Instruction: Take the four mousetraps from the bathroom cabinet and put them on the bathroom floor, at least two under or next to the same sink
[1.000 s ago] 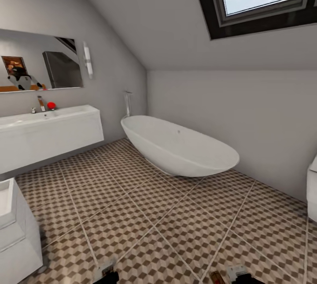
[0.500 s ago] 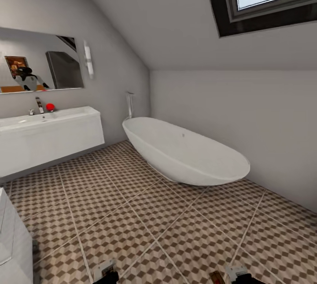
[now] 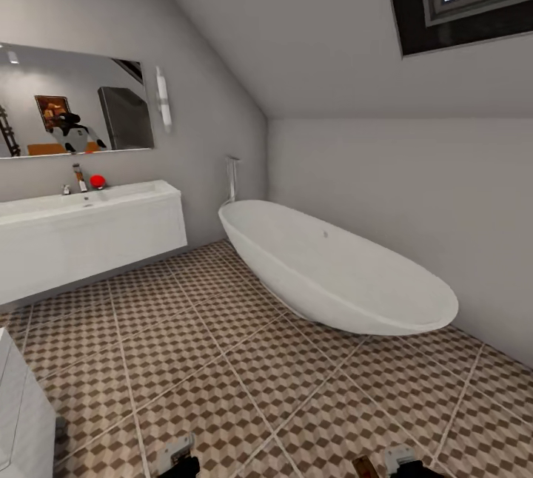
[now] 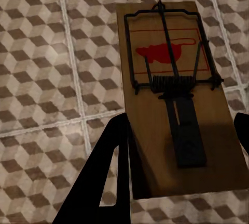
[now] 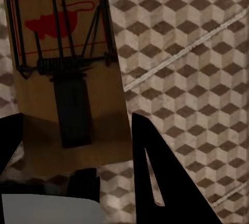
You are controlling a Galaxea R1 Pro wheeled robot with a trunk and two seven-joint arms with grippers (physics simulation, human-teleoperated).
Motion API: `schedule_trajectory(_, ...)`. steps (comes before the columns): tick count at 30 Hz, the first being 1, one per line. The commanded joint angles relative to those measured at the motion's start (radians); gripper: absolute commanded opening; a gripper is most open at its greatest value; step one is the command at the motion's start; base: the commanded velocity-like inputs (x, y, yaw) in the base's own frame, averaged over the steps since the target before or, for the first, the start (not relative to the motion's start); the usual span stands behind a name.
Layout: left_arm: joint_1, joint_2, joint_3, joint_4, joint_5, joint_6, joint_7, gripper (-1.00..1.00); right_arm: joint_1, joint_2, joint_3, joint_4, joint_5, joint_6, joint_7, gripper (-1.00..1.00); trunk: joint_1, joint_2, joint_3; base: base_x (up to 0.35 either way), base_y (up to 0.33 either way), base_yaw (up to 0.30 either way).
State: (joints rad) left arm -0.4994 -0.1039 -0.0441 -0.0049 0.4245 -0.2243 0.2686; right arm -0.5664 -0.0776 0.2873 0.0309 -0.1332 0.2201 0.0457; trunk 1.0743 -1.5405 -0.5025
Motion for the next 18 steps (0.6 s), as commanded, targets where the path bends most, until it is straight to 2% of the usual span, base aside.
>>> schedule_trajectory(1, -0.001, 0.0, -0.005, 0.0, 0.004, -0.002, 0.006, -1.0, -0.001, 0.0, 0.009, 0.001, -0.014, 0.002, 0.003, -1.0, 0.001, -0.001, -0.001, 0.323, 0.0, 0.008)
schedule_trajectory(12, -0.001, 0.0, -0.005, 0.0, 0.004, -0.001, 0.006, -1.0, -0.001, 0.001, 0.009, 0.001, -0.015, 0.001, 0.002, -1.0, 0.001, -0.001, -0.001, 0.323, 0.0, 0.004)
schedule_trajectory(18, -0.001, 0.0, -0.005, 0.0, 0.004, -0.001, 0.006, -1.0, -0.001, 0.001, 0.009, 0.001, -0.018, 0.001, -0.001, -1.0, 0.001, -0.001, -0.001, 0.323, 0.0, 0.21)
